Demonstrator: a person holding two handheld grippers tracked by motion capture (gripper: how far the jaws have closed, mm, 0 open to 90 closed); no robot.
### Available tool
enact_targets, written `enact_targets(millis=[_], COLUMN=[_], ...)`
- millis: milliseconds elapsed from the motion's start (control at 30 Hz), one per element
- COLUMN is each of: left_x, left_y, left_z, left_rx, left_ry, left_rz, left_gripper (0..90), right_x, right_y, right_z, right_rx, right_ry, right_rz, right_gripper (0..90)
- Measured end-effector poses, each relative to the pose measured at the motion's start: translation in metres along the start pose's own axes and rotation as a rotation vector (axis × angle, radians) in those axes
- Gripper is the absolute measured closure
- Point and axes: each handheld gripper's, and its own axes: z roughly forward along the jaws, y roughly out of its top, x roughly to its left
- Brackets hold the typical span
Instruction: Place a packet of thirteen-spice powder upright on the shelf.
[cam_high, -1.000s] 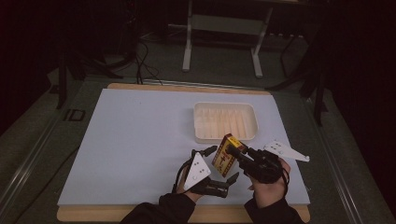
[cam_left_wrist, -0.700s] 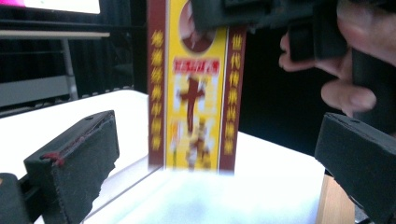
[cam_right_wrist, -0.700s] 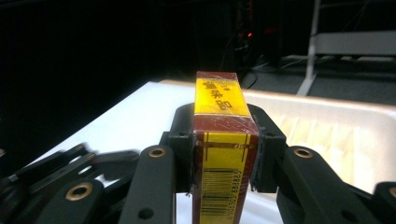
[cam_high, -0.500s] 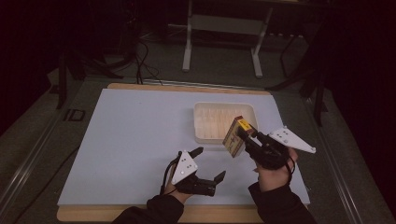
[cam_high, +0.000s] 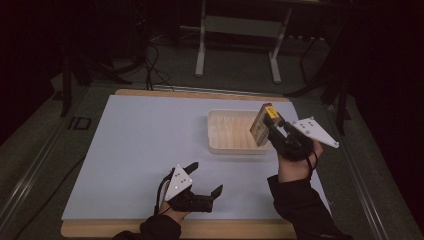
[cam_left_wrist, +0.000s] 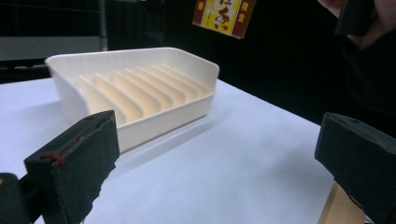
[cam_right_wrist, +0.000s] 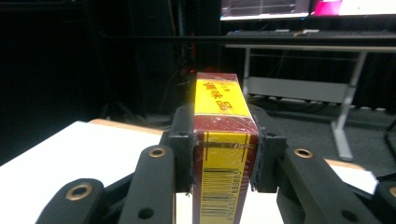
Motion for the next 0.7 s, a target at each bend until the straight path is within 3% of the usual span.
enact_targets(millis=[267, 700], left_x=[0.006, 0.008], left_y=[-0.008, -0.013], left_z=[-0.004, -0.003], left_rx=[0.014, 0.008], left_ry=[0.052, 0.06], left_rz=[-0.011, -0.01], left_gripper=[0.8, 0.8], right_x=[-0.006, -0.019], right_y=[0.005, -0.012], right_z=[0.02, 0.059], right_rx=[-0.016, -0.001], right_ry=[-0.079, -0.187], right_rz=[-0.012, -0.023], right_gripper=[67.3, 67.3])
